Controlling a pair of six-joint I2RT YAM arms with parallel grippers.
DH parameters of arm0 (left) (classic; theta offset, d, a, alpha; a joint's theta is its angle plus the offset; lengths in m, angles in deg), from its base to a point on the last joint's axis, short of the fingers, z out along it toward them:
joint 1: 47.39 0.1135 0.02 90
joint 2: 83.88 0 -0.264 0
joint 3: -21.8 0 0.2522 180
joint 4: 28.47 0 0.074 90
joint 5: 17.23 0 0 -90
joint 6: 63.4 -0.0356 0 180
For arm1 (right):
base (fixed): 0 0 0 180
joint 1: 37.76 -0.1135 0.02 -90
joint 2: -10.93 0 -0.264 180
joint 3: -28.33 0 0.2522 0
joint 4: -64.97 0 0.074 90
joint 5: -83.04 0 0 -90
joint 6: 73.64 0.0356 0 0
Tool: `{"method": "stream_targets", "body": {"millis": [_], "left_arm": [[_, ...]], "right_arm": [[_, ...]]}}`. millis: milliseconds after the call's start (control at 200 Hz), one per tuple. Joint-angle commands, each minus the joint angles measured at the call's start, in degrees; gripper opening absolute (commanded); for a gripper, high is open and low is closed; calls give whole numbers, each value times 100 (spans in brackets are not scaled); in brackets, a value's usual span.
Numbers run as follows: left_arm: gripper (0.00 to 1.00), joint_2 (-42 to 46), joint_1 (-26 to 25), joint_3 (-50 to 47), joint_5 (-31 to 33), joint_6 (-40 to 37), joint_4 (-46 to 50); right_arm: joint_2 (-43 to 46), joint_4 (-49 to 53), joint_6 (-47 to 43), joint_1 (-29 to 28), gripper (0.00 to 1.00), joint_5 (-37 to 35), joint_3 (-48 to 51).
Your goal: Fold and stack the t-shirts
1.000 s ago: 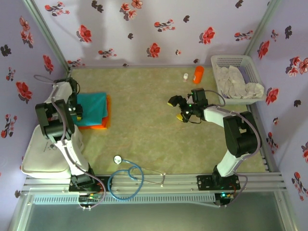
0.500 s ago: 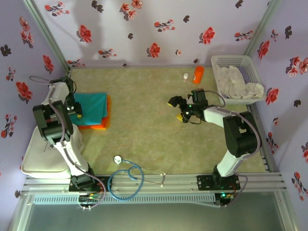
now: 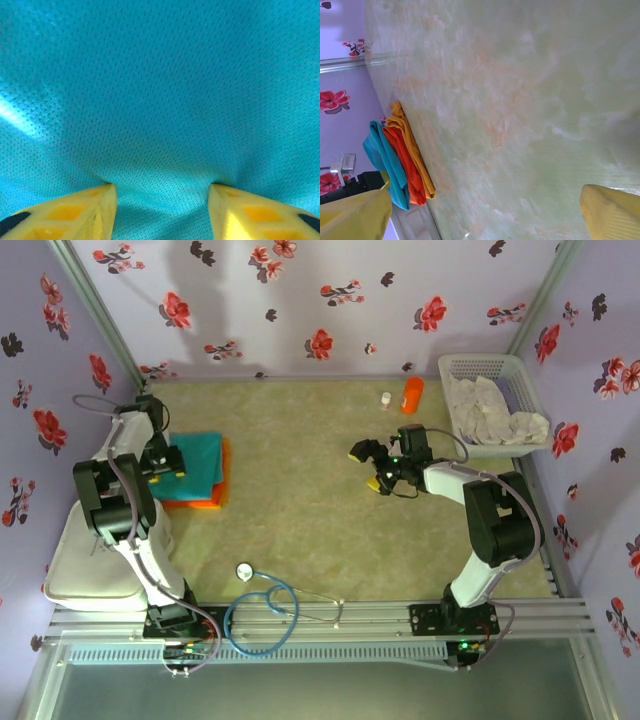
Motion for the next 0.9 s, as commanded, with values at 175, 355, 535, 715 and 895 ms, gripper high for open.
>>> {"method": "stream_targets", "body": {"millis": [175,355,535,715,895], "left_arm": [[47,-509,-236,264,-155,124,-28],[47,-417,-280,396,-109,129,104],[48,122,-293,591,62,163,390],[60,1026,-334,302,-169,160,-276],[76,1904,-344,-864,-509,350,-2126]], "right_arm": [[25,-56,-51,75,97,14,109],[93,-7,-64,105,97,4,126],[197,248,-205,149,97,0,26],[492,1243,-959,234,97,-444,-392],[1170,2346,-2192,249,97,-2023,-808]]}}
